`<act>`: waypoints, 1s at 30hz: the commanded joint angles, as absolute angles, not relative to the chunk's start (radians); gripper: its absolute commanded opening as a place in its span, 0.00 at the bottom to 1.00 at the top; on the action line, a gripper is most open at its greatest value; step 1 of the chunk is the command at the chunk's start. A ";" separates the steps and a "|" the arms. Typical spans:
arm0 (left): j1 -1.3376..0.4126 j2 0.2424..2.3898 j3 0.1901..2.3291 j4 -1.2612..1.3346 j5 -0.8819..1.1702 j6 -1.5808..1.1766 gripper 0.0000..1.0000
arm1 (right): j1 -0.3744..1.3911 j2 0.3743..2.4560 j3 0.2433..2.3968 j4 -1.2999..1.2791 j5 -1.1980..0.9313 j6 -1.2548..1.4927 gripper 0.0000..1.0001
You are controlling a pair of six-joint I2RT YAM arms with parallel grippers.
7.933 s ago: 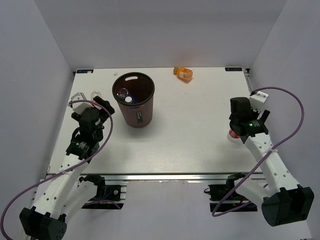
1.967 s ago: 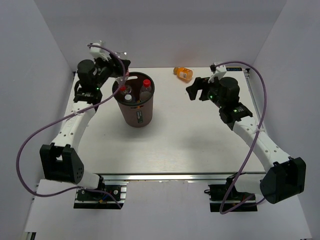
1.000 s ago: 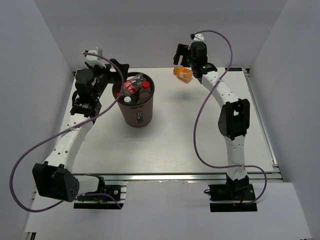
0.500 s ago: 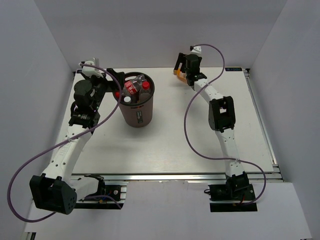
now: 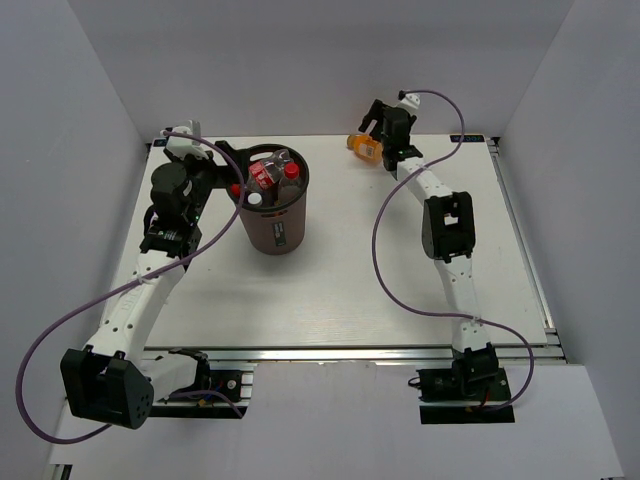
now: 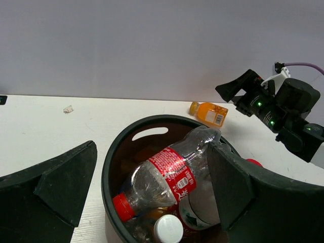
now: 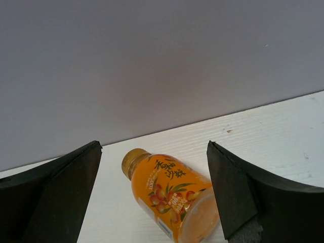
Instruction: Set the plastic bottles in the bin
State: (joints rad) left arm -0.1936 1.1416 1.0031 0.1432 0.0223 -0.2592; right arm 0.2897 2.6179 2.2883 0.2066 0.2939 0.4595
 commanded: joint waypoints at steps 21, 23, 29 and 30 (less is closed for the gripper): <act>-0.195 1.071 0.957 0.141 -0.021 -0.264 0.98 | 0.345 2.631 2.230 0.215 0.213 0.445 0.89; -0.196 1.068 0.954 0.140 -0.025 -0.261 0.98 | 0.353 2.643 2.247 0.177 0.222 0.448 0.89; -0.195 1.063 0.956 0.129 -0.040 -0.249 0.98 | 0.362 2.654 2.244 0.117 0.233 0.477 0.89; -0.196 1.062 0.956 0.126 -0.043 -0.249 0.98 | 0.362 2.646 2.243 0.109 0.241 0.482 0.89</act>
